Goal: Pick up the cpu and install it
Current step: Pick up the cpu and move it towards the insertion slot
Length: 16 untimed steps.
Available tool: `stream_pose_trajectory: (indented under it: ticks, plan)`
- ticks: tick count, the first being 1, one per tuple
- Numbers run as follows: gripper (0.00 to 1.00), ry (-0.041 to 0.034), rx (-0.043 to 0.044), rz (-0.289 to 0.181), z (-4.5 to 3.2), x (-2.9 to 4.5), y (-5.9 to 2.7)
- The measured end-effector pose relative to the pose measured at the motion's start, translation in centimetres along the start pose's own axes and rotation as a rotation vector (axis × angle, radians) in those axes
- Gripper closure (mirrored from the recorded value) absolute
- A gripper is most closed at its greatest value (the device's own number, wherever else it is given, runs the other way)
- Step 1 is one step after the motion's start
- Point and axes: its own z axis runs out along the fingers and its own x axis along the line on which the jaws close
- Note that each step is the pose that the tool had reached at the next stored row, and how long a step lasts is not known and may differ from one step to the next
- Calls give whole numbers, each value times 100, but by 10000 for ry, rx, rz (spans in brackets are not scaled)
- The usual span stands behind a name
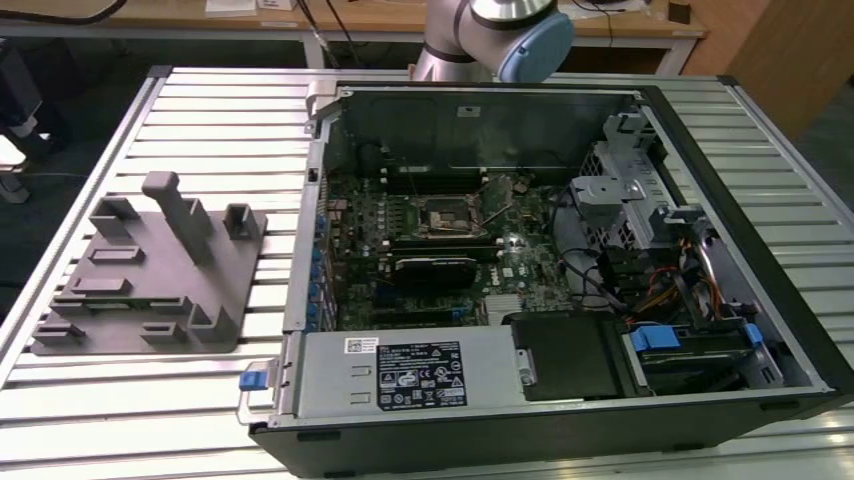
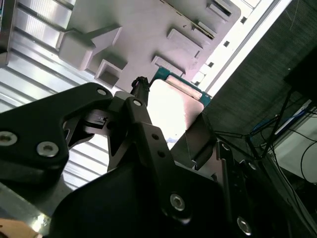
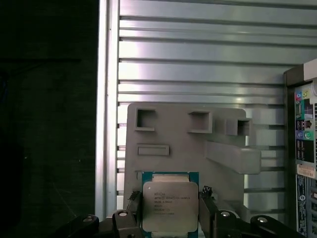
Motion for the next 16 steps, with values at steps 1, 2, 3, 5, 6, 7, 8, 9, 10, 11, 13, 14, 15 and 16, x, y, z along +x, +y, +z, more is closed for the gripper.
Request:
stream_pose_trajectory:
  ticks: [1, 2, 3, 5, 6, 7, 8, 9, 10, 11, 13, 14, 15, 16]
  plan:
    - [46, -8, 0, 0, -20, -1, 1]
    - [46, -17, 0, 0, -40, -3, 2]
    - [46, -24, 0, -1, -59, -4, 3]
    - [46, -34, 0, -1, -100, -7, 5]
    - [46, -38, 0, -2, -123, -9, 6]
    - [46, -42, 0, -2, -146, -10, 7]
    - [46, -47, -1, -2, -167, -12, 8]
    - [46, -51, 0, -2, -193, -14, 9]
    - [46, -55, -1, -2, -217, -15, 10]
    - [46, -60, 0, -3, -241, -17, 11]
    - [46, -71, 0, -3, -288, -20, 14]
    - [46, -75, -1, -3, -308, -22, 15]
    - [46, -80, -1, -4, -327, -23, 15]
    - [46, -85, -1, -4, -344, -24, 16]
